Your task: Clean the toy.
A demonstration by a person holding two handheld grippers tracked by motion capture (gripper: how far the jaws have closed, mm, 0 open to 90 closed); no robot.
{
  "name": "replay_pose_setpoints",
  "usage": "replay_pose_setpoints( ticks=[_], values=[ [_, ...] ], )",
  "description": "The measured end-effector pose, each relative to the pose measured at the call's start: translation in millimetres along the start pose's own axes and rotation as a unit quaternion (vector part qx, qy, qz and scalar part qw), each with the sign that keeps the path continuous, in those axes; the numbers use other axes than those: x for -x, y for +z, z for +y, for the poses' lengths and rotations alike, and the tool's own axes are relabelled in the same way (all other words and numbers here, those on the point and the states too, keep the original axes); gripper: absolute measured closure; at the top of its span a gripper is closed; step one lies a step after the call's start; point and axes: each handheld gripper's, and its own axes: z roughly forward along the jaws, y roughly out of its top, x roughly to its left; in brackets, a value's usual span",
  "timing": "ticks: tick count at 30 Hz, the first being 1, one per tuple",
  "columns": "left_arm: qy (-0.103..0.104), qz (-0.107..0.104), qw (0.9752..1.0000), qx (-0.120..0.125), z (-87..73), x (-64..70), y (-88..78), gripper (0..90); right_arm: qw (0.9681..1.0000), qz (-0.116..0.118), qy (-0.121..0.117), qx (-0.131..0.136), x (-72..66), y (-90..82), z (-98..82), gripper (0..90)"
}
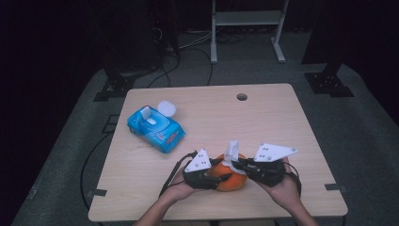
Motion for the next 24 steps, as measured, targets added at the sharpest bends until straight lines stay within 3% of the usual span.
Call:
replay_pose_setpoints(
  ticks=[2, 6, 8, 12, 14, 19, 21, 22, 24],
  values=[
    [0.0, 0.004, 1.0, -0.002, -0.9, 0.0, -0.1, 45.1, 0.9999, -0.01, -0.002, -0.011, 4.6, 4.1, -5.0, 83.8],
    [-0.006, -0.003, 1.0, 0.002, -2.3, -2.8, -0.4, 44.8, 0.9979, -0.046, 0.045, -0.013, 27.0, -6.6, -17.0, 83.8],
    [-0.008, -0.006, 0.9999, 0.005, -2.7, -2.7, 1.3, 44.4, 0.9985, -0.028, 0.047, 0.0, 23.4, -9.0, -14.8, 83.8],
    [-0.004, -0.006, 1.0, 0.005, -2.5, 0.0, 2.9, 43.9, 0.9997, -0.002, 0.022, 0.002, 7.6, -0.8, -4.6, 83.7],
    [-0.004, -0.006, 1.0, 0.003, -3.2, -0.6, 1.8, 44.1, 0.9998, -0.003, 0.019, -0.004, 8.4, 3.3, -5.3, 83.8],
    [-0.003, -0.007, 1.0, 0.003, -3.1, 0.1, 2.9, 44.0, 0.9975, -0.037, 0.06, -0.008, 30.0, -4.1, -18.6, 83.8],
    [-0.004, -0.012, 0.9999, 0.005, -3.9, 1.1, 5.0, 44.0, 0.9982, -0.025, 0.055, 0.003, 24.0, -5.3, -15.9, 83.8],
    [-0.005, -0.014, 0.9999, 0.005, -4.2, 1.7, 5.8, 44.0, 0.999, -0.011, 0.044, 0.005, 16.1, -3.0, -11.2, 83.8],
    [-0.003, -0.011, 0.9999, 0.003, -4.1, 2.7, 5.2, 44.0, 0.9998, -0.011, 0.016, -0.004, 6.4, 2.5, -5.1, 83.7]
  ],
)
